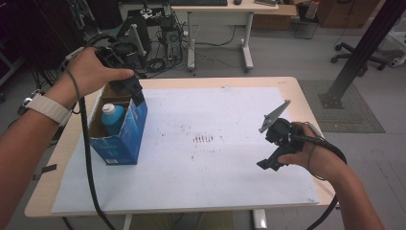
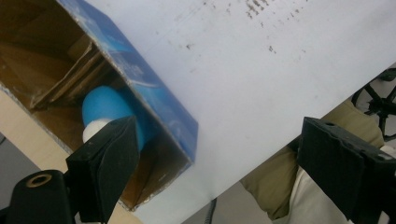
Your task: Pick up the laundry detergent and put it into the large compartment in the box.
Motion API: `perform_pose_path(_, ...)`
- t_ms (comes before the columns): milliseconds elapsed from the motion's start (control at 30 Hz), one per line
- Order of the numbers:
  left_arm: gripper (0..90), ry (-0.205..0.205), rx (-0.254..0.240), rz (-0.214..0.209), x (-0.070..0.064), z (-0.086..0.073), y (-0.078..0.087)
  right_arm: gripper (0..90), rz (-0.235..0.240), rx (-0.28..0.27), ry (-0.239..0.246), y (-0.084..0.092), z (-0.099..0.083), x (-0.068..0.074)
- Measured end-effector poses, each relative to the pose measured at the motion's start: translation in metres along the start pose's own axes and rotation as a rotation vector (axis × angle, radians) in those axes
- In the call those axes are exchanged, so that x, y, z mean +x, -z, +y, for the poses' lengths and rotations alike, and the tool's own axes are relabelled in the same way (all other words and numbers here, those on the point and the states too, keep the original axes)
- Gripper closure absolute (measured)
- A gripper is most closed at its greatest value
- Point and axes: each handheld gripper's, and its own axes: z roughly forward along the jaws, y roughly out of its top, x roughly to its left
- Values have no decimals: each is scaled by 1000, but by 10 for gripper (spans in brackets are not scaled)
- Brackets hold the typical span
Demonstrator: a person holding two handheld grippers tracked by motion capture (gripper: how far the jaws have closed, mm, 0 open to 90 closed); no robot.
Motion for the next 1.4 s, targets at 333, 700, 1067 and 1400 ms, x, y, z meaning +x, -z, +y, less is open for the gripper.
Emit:
perform_pose_path(333,127,-142,6,-8,-12,6,-2,95,2,-2,-2,-1,-1,0)
perform_pose_path(700,126,-242,-2,-24,-17,12,-6,95,2,0,-8,-2,-1,-2)
perform_pose_path(1067,123,-346,-15,-41,-21,16,-12,95,-1,0,-2,-1,0,-3)
perform_pose_path(1400,126,-427,-26,-24,-30,17,-16,95,-2,-2,-11,0,-2,-3)
